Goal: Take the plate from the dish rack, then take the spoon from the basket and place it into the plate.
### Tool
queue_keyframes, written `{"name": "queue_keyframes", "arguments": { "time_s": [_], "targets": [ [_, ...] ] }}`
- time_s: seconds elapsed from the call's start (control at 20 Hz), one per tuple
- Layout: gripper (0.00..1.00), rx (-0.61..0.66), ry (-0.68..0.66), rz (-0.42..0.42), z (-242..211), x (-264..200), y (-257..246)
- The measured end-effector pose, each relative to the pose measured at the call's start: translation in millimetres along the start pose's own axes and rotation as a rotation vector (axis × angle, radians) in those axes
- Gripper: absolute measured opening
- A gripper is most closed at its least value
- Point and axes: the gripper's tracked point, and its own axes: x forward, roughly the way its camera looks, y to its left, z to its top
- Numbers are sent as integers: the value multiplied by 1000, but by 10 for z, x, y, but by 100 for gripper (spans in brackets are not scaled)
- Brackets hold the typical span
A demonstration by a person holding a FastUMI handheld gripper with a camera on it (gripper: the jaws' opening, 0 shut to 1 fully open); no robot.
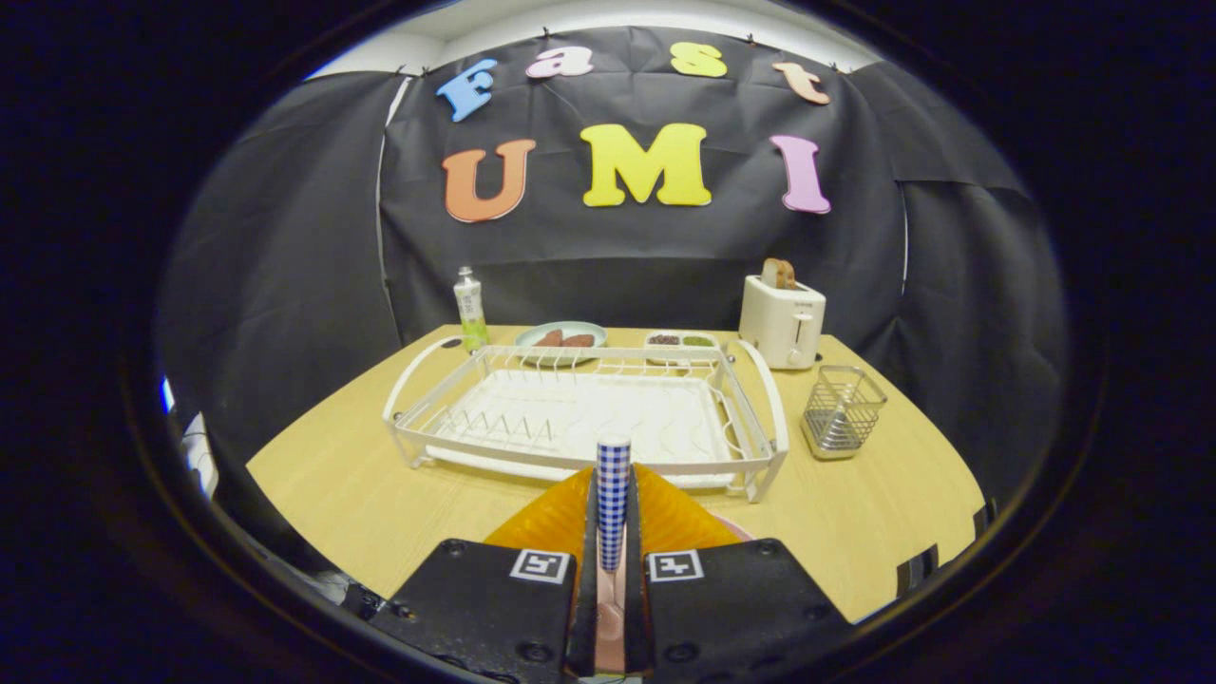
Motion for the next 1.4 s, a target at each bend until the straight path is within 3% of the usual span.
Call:
{"name": "queue_keyframes", "arguments": {
  "time_s": [0.35, 0.7, 0.85, 0.95, 1.2, 1.4],
  "targets": [
    [19, 19, 11, -6, 8, 31, -100],
    [26, 12, 23, -17, 137, -304, -414],
    [29, -33, 4, -67, 229, -514, -702],
    [40, -61, -3, -79, 330, -637, -860],
    [87, -32, -26, -78, 743, -890, -1253],
    [97, -35, -86, -88, 1204, -1072, -1547]
  ]
}}
